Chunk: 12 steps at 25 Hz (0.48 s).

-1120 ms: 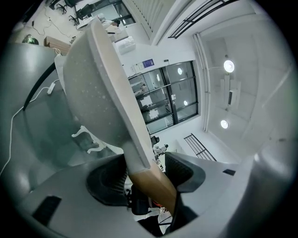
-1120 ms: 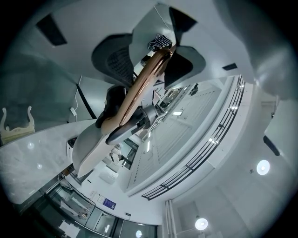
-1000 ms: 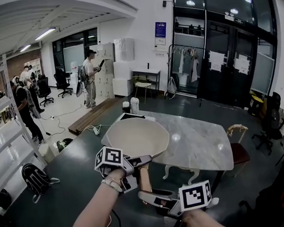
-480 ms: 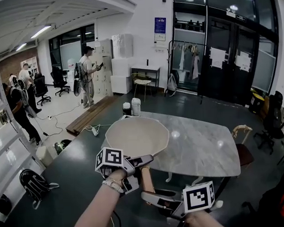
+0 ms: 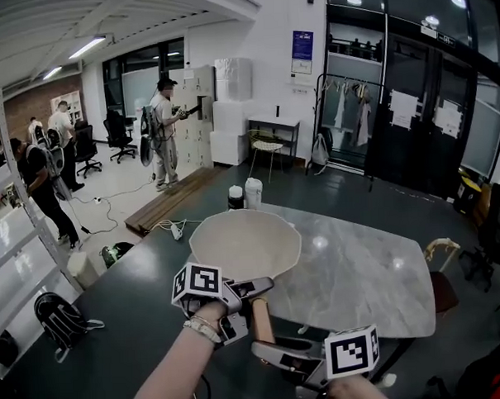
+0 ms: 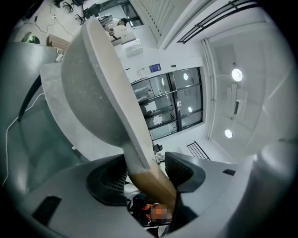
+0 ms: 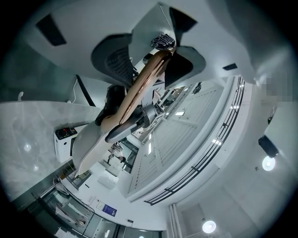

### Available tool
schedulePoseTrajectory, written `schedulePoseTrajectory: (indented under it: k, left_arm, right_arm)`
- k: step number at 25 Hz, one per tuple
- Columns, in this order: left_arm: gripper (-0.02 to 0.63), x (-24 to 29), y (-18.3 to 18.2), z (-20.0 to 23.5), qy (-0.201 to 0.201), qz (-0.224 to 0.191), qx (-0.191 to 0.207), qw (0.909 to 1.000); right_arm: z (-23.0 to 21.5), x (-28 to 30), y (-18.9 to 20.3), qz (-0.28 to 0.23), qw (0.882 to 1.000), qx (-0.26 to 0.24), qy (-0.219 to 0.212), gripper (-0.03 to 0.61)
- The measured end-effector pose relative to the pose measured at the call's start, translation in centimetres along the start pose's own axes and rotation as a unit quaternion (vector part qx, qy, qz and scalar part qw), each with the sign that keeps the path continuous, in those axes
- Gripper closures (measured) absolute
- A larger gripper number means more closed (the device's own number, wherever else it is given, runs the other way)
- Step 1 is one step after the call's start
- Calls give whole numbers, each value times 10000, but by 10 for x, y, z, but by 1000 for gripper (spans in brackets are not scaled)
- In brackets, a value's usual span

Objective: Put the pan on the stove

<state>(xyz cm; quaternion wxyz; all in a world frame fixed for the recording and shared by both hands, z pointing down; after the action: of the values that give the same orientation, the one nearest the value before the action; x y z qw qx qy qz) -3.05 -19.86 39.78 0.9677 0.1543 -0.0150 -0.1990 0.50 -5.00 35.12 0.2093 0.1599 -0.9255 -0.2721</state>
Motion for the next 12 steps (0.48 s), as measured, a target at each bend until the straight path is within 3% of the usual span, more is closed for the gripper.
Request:
schedulePoseTrajectory:
  k: [8, 12]
  left_arm:
    - [361, 19, -53, 19, -198, -214, -5, 9996]
    - [361, 34, -69, 25, -247, -269, 30, 9993]
  right_arm:
    - [-25, 25, -50, 97, 9994, -9, -321, 354]
    - [-43, 24, -68, 124, 9996, -32, -252, 353]
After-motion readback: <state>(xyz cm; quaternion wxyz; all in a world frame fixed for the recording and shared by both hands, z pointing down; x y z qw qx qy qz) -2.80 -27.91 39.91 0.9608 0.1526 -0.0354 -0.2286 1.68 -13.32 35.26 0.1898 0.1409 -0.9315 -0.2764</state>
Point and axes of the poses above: the fingertips, and each gripper's own axes: x forward along the fingers, z to its left, y out of its underside, the point moved 3 cm from there along -x, backward along the fingers, and after that the axes turned 12 degrees about y, right-handed, at the moved point
